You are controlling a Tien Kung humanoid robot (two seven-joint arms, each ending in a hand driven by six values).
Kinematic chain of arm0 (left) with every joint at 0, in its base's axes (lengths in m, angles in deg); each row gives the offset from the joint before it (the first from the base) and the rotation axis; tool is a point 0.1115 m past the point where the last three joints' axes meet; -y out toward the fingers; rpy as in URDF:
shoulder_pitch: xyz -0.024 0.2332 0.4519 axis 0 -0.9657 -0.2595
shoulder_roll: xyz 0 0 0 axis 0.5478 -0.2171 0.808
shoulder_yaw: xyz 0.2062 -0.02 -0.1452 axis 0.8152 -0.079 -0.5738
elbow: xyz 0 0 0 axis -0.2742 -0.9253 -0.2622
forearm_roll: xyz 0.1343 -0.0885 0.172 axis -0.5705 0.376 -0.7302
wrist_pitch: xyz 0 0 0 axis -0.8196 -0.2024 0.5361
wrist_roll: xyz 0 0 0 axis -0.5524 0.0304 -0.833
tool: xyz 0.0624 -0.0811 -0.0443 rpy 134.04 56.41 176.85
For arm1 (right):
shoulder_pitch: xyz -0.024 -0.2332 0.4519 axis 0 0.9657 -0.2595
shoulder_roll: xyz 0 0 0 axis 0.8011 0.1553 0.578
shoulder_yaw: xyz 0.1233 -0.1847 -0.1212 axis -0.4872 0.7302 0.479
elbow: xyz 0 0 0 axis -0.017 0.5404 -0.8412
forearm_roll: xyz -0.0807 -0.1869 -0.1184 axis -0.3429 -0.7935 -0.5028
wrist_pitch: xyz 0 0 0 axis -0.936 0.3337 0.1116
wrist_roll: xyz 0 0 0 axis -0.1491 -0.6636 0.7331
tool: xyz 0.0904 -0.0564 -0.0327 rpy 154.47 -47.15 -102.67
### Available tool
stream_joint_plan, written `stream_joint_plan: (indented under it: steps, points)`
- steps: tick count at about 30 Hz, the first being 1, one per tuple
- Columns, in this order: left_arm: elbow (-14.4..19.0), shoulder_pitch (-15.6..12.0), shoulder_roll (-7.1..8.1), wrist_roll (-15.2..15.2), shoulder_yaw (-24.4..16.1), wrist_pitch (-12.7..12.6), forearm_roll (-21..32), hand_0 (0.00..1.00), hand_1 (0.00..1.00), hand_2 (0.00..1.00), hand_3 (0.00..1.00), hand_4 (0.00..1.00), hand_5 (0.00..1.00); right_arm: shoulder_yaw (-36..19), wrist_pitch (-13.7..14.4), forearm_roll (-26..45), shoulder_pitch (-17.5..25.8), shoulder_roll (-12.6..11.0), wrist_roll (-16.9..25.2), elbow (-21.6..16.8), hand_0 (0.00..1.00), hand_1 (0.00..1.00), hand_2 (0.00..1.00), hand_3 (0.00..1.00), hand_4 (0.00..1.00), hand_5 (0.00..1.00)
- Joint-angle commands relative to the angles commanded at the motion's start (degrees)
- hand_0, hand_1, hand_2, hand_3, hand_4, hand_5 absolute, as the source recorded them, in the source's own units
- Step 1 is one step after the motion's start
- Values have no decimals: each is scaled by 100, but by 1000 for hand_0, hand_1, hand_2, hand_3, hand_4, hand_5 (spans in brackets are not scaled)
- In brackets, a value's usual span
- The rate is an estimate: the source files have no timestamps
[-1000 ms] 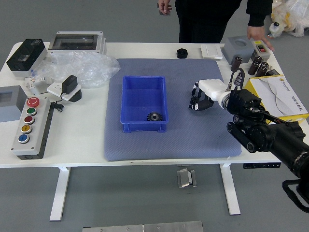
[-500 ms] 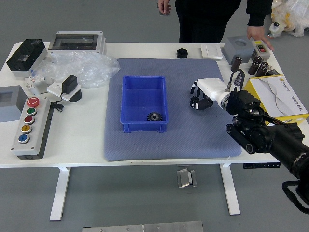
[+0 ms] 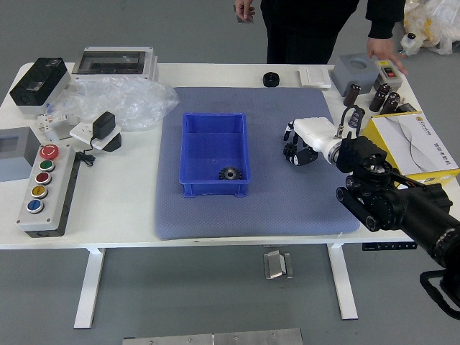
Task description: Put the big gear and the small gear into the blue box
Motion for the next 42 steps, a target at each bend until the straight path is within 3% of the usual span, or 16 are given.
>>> stream_joint_plan:
  steps: [9, 21, 42]
  points:
    - [0, -1, 2, -2, 1, -1, 8, 853, 823, 805, 828, 675, 307, -5, 40, -12, -8, -7, 25, 19, 565, 399, 504, 592, 763, 105]
    - [0, -1, 9, -5, 2, -5, 22, 853, 822, 804, 828, 676, 307, 77, 59, 56, -17, -12, 25, 30, 533, 376, 464, 567, 793, 71]
    - [0, -4, 39, -10, -7, -8, 38, 853, 822, 804, 828, 675, 307, 209, -46, 182, -61, -57, 62, 20, 469, 370, 459, 564, 787, 106]
